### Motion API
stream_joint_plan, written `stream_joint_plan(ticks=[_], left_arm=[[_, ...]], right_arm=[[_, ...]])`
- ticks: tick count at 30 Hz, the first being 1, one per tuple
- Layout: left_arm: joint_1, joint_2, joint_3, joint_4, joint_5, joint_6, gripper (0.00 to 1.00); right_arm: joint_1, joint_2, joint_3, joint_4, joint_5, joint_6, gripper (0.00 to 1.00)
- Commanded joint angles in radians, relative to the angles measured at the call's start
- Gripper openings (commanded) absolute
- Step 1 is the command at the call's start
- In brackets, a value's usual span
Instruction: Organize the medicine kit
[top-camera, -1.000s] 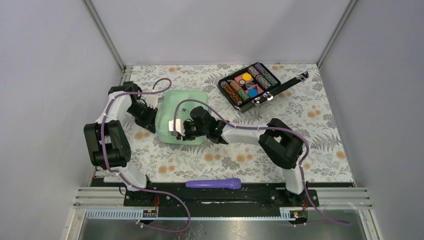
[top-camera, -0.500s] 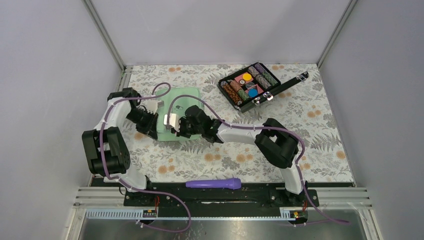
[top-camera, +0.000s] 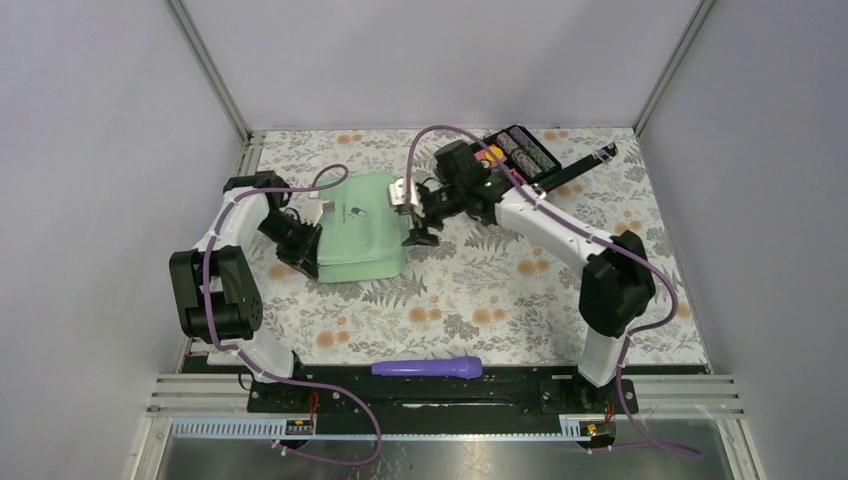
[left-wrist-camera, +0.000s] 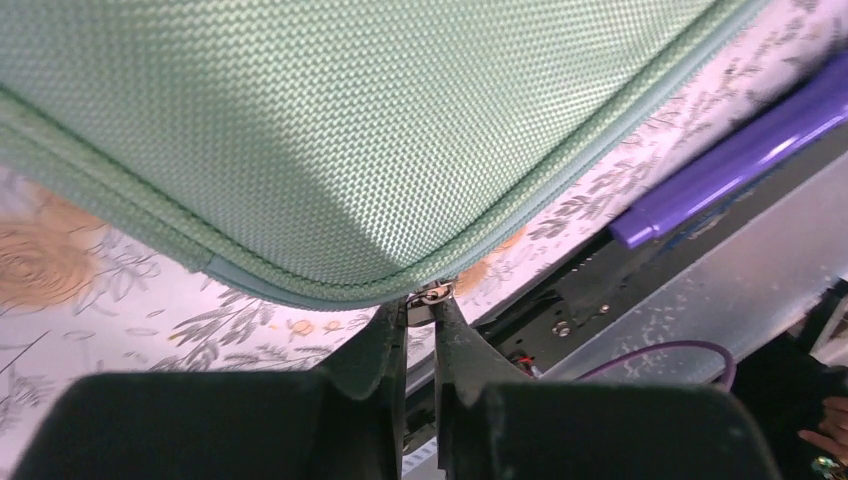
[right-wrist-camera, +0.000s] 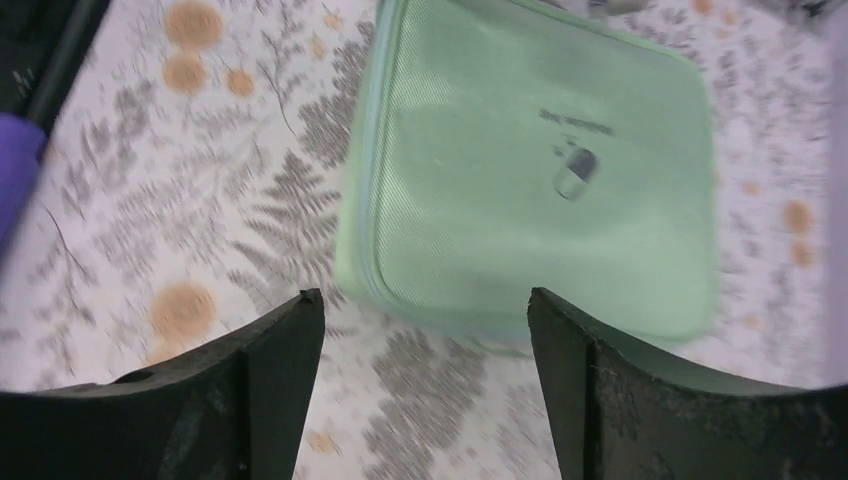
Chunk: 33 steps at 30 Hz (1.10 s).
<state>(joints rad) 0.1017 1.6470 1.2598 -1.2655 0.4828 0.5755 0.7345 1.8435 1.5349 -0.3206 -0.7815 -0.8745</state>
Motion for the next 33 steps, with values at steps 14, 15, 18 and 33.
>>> stream_joint_plan(ticks=[14,15,18,33], left_arm=[[0.026,0.078,0.159,0.192,-0.377,0.136,0.00],[0.026,0.090,0.175,0.195,-0.383,0.142,0.00],[0.025,0.119,0.219,0.209,-0.393,0.156,0.00],[-0.128,0.287,0.407,0.232,-0.308,0.098,0.00]], right_arm=[[0.003,0.235,0.227,-0.089,0.043,-0.706,0.75],[0.009,0.245,0.204,-0.005,0.050,-0.693,0.75],[0.027,0.299,0.201,0.172,0.077,-0.645,0.72],[0.126,0.181,0.025,0.054,-0.010,-0.664,0.18]])
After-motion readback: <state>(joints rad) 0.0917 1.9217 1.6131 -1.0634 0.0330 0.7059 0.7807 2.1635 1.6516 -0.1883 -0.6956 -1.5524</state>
